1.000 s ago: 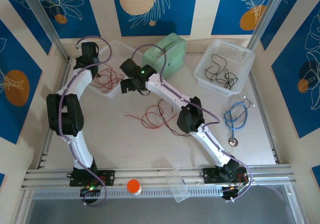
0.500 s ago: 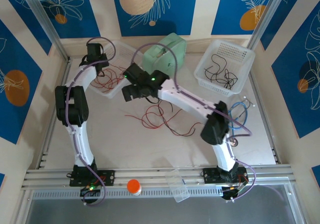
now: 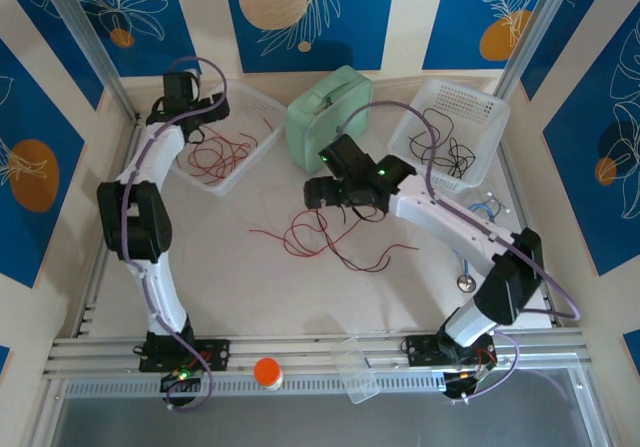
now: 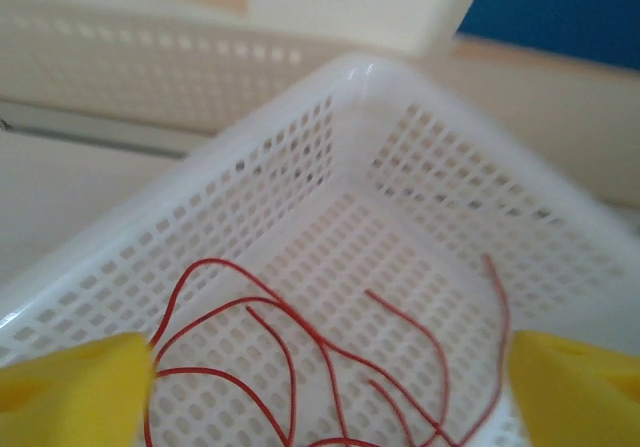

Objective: Untangle the cables

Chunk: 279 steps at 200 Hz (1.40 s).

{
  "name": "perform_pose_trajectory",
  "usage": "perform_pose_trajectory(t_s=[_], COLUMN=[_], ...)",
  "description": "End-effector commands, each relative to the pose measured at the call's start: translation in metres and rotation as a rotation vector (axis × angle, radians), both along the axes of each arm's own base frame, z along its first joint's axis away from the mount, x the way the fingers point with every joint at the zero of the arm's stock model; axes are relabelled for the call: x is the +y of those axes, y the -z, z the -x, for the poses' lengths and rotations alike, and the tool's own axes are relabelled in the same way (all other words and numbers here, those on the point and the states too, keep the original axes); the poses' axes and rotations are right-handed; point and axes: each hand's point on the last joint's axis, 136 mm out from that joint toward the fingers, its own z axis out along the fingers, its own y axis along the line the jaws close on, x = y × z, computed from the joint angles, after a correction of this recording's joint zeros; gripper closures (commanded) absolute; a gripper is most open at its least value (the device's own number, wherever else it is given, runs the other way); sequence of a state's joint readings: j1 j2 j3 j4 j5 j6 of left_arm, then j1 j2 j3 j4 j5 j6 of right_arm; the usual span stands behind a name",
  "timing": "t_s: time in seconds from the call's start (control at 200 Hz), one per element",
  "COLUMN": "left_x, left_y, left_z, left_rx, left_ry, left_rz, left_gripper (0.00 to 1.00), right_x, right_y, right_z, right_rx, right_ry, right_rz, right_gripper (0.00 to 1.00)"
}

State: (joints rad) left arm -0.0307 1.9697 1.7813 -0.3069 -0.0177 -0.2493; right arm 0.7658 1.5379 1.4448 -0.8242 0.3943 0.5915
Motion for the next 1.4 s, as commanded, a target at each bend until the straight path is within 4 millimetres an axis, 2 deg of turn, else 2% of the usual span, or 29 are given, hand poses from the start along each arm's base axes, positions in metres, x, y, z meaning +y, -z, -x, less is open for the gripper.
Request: perform_pose_trajectory(t_s=[0.0,0.085,0.14,0.24,0.355,0.455,0.62,0.75,0.89,1.01,1.161,1.391], left_x=[-0.020,-0.034,-0.043,-0.057,-0.079,-0.107,-0.157,-0.171,-0.166,-0.158,-0.145,-0.142], left_y=[-0.097,-0.122,-0.130,-0.126,-0.104,-0.074,-0.018,0.012,0.026,0.027,0.026,0.023], left_z=[0.032,0.061,0.084,0.128,0.180,0.219,0.267,0.285,0.298,0.309,0.319,0.323], left_rx=[-0.150,-0.157,-0.135,-0.060,0.042,0.137,0.309,0.343,0.357,0.358,0.350,0.337], left_ry=[0.088,0.134,0.153,0.184,0.243,0.318,0.439,0.432,0.387,0.368,0.343,0.342], left_rz=[0.002,0.008,0.009,0.018,0.048,0.044,0.001,0.000,0.015,0.022,0.004,0.008], left_gripper=[0.00,0.00,0.00,0.00,0.02,0.05,0.11,0.11,0.11,0.11,0.11,0.11], right_x=[-0.021,-0.039,-0.049,-0.066,-0.086,-0.101,-0.113,-0.105,-0.089,-0.084,-0.075,-0.069], right_y=[0.007,0.022,0.032,0.049,0.068,0.081,0.095,0.110,0.136,0.156,0.167,0.184], right_z=[0.017,0.028,0.036,0.044,0.047,0.045,0.033,0.012,-0.014,-0.029,-0.044,-0.055], right_rx=[0.056,0.094,0.119,0.161,0.202,0.226,0.228,0.256,0.308,0.337,0.332,0.305], right_ry=[0.069,0.117,0.145,0.208,0.295,0.365,0.430,0.443,0.481,0.551,0.572,0.594], right_rz=[-0.059,-0.062,-0.067,-0.086,-0.110,-0.130,-0.155,-0.163,-0.140,-0.105,-0.083,-0.044], right_gripper=[0.01,0.01,0.01,0.01,0.01,0.05,0.11,0.15,0.21,0.26,0.32,0.54])
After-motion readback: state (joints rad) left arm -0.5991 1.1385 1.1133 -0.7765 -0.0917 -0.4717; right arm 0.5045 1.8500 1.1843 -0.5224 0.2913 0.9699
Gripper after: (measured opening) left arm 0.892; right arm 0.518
